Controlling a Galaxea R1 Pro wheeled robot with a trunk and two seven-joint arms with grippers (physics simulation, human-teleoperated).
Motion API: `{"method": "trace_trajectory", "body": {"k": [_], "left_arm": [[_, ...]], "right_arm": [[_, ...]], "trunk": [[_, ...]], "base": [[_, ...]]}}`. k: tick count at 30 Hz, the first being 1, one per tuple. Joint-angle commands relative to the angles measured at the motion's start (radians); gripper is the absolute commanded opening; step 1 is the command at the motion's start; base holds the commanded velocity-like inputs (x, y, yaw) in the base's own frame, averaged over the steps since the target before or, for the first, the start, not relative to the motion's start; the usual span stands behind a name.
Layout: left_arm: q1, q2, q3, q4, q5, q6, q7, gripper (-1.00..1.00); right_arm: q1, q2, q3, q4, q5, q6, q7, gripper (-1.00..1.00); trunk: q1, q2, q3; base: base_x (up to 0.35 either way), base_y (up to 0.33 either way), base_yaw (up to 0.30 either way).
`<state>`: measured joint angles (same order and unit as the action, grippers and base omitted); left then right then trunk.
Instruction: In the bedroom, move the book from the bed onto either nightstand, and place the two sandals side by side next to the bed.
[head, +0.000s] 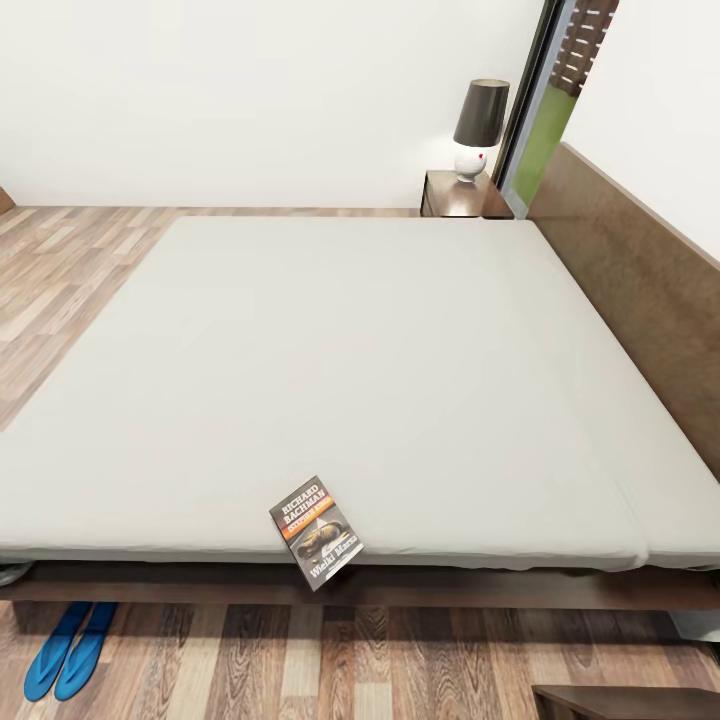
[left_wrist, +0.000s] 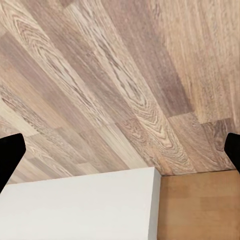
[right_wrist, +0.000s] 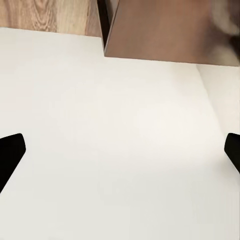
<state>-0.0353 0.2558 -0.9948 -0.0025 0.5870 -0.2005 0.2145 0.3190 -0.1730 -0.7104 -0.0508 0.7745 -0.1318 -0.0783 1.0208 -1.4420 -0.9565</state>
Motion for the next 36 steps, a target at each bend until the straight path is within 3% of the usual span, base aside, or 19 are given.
{"method": "trace_trajectory", "body": {"k": [1, 9, 16, 25, 36], "left_arm": [[0.000, -0.001, -0.008, 0.000, 0.007, -0.002, 0.003, 1.00], [0.000, -0.003, -0.008, -0.001, 0.007, -0.001, 0.003, 1.00], [0.000, -0.004, -0.008, -0.001, 0.007, -0.001, 0.003, 1.00], [0.000, -0.004, -0.008, -0.001, 0.006, 0.000, 0.003, 1.00], [0.000, -0.004, -0.008, -0.001, 0.007, 0.000, 0.003, 1.00]], "right_arm": [[0.001, 0.002, -0.010, 0.000, 0.011, -0.011, -0.001, 1.00], [0.002, 0.022, -0.012, 0.007, 0.012, -0.124, 0.000, 1.00], [0.002, 0.034, -0.012, 0.009, 0.013, -0.166, 0.000, 1.00], [0.012, 0.082, -0.012, -0.002, 0.023, -0.252, -0.004, 1.00], [0.037, 0.085, -0.013, -0.002, 0.018, -0.398, -0.002, 1.00]], "trunk": [[0.000, 0.000, 0.000], [0.000, 0.000, 0.000], [0.000, 0.000, 0.000], [0.000, 0.000, 0.000], [0.000, 0.000, 0.000]], "base": [[0.000, 0.000, 0.000], [0.000, 0.000, 0.000], [0.000, 0.000, 0.000], [0.000, 0.000, 0.000], [0.000, 0.000, 0.000]]}}
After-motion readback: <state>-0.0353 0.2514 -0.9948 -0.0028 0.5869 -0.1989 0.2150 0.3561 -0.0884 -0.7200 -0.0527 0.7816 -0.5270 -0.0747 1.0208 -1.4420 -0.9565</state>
